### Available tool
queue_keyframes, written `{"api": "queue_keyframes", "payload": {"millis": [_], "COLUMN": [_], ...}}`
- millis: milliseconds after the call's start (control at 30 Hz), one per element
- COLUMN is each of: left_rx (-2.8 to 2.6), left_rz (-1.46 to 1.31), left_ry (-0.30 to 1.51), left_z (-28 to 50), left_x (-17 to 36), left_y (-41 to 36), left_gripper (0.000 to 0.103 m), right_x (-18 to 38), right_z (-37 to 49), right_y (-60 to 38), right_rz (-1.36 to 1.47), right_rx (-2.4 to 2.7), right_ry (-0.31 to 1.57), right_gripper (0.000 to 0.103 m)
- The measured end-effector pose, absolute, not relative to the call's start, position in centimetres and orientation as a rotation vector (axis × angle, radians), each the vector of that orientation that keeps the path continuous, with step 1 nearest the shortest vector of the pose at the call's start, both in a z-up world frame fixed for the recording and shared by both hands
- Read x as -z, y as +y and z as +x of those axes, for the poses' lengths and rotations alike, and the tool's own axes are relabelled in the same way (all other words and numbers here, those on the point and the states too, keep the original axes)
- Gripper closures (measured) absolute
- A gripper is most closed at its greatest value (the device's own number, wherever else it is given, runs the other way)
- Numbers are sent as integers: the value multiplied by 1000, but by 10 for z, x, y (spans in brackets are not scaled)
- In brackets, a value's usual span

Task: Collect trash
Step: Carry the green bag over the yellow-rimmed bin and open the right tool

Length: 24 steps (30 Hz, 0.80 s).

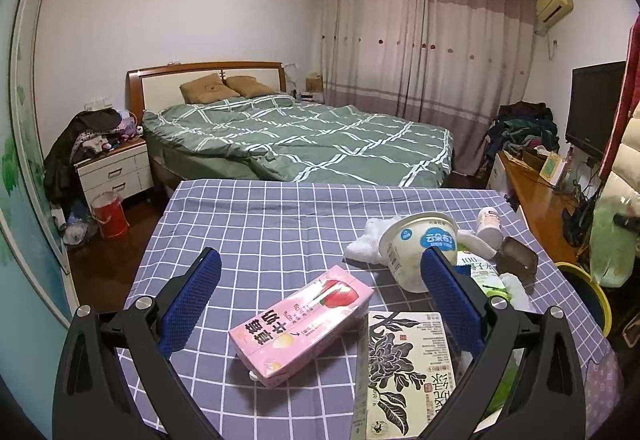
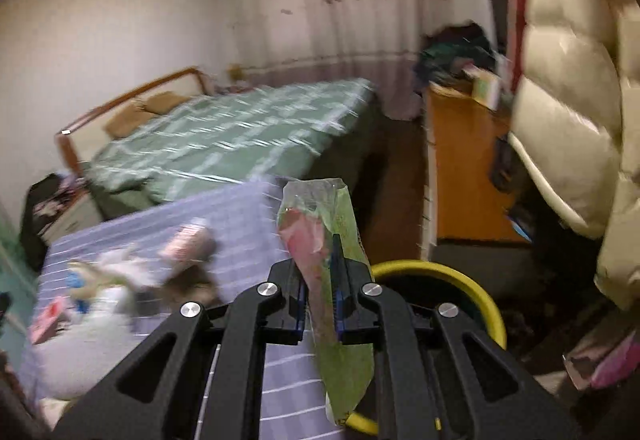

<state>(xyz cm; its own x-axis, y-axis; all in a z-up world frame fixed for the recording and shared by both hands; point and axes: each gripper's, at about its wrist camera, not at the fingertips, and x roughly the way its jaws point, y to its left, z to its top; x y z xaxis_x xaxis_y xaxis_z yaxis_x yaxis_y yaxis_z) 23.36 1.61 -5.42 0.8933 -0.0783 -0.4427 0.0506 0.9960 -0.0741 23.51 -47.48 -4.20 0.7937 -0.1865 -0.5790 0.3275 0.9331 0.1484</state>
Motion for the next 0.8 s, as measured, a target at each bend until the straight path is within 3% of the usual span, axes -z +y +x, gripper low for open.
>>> {"api": "queue_keyframes", "payload": {"millis": [133, 200, 267, 367, 600, 800], "left_rx": [72, 74, 78, 90, 137, 333], "left_rz": [-58, -53, -49, -39, -20, -14], "left_ry": [469, 472, 474, 481, 483, 524], "left_z": [234, 235, 234, 234, 229, 200], "left_x": [55, 55, 55, 56, 52, 38], "left_y": [14, 13, 12, 8, -3, -6], "left_gripper": [5, 5, 5, 5, 5, 5], "right_x": [73, 84, 88, 83, 67, 73], "right_z": [247, 249, 246, 238, 231, 239], "right_y": [-500, -505, -507, -502, -450, -435], "right_rz": [272, 280, 293, 288, 278, 201], "right_rx": [346, 382, 405, 428, 362, 350], "right_ry": [668, 690, 687, 657, 517, 520], "right_gripper": [86, 67, 55, 44, 27, 27]}}
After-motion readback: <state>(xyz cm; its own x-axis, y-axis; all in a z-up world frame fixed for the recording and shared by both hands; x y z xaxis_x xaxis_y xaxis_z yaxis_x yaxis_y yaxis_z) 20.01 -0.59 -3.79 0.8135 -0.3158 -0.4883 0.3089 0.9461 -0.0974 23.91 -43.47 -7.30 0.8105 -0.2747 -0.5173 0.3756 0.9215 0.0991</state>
